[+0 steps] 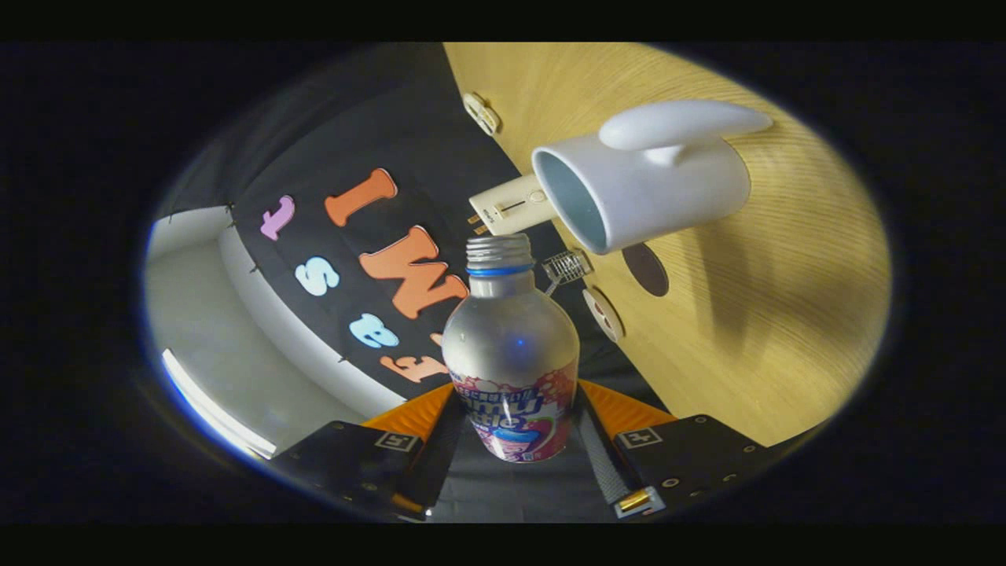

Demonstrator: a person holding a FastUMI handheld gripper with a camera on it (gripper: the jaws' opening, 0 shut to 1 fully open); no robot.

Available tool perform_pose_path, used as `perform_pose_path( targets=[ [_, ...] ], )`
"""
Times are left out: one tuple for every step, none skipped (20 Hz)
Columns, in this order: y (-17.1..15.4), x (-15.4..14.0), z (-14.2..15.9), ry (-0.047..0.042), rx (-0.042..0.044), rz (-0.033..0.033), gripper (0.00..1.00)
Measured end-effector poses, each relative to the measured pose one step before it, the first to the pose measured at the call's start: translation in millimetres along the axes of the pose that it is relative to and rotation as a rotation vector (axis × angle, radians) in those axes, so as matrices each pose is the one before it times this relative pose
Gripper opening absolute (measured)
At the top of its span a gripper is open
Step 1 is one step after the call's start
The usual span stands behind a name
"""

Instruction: Take the bottle from table, then pour the juice into the cup, finally place the bottle on the coaster

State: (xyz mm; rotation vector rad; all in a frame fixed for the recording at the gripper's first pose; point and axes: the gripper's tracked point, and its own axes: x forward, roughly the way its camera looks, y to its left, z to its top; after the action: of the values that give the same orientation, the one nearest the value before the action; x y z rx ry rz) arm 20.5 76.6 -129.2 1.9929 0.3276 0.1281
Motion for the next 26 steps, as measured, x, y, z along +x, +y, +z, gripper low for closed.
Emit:
perform_pose_path(
  targets=[
    [-2.01,-0.41,0.27,-0.00742,-0.04048,-0.01137,0.77],
    [-3.04,0.56,3.18,-0.00863,-0.04706,-0.0209,0.76],
    [-3.29,1.9,1.37,-0.01056,-0.06005,-0.02784,0.76],
    [-3.39,0.38,2.75,-0.01372,-0.06531,-0.02421,0.76],
    [0.69,-0.09,2.06,-0.01709,-0.06874,-0.01581,0.77],
    [1.47,1.18,2.19,-0.01282,-0.07491,-0.0138,0.76],
    [0.93,-1.16,0.74,-0.00943,-0.0807,-0.01664,0.76],
    [3.07,0.83,0.1,-0.00471,-0.08782,-0.00906,0.76],
    [3.54,-0.37,1.33,-0.00629,-0.08345,-0.01068,0.77],
    [2.75,0.86,0.68,-0.00301,-0.08251,-0.0088,0.77],
    [1.67,0.7,0.6,-0.00516,-0.07342,-0.00542,0.76],
    [4.13,2.25,1.63,-0.00282,-0.06667,-0.00351,0.76],
    [3.56,0.95,-0.05,0.00611,-0.06712,-0.00234,0.77],
    [3.46,3.49,-1.24,0.006,-0.06314,-0.00027,0.77],
    [2.15,1.45,-1.28,0.00458,-0.06244,0.00497,0.77],
    [1.45,3.25,-1.5,0.00657,-0.0636,-0.00318,0.77],
    [0.39,3.64,-2.3,0.01054,-0.06417,-0.00345,0.77],
    [0.5,5.15,-2.0,0.00913,-0.05304,-0.00651,0.77],
    [-0.62,5.43,-0.74,0.00371,-0.04453,-0.00922,0.77],
    [-0.95,4.79,0.25,0.00037,-0.04326,-0.008,0.77],
    [0.44,6.28,2.68,-0.00464,-0.03545,-0.00785,0.77],
    [0.57,4.69,1.03,-0.00537,-0.03459,-0.00825,0.77],
    [-0.39,6.1,0.75,-0.00676,-0.02625,-0.00922,0.77],
    [1.15,7.17,-0.09,-0.00135,-0.03628,-0.00014,0.77],
    [-4.07,7.24,-1.6,0.00527,-0.03423,-0.02123,0.77],
    [-4.94,6.43,1.57,-0.00541,-0.02924,-0.01865,0.77]
  ],
)
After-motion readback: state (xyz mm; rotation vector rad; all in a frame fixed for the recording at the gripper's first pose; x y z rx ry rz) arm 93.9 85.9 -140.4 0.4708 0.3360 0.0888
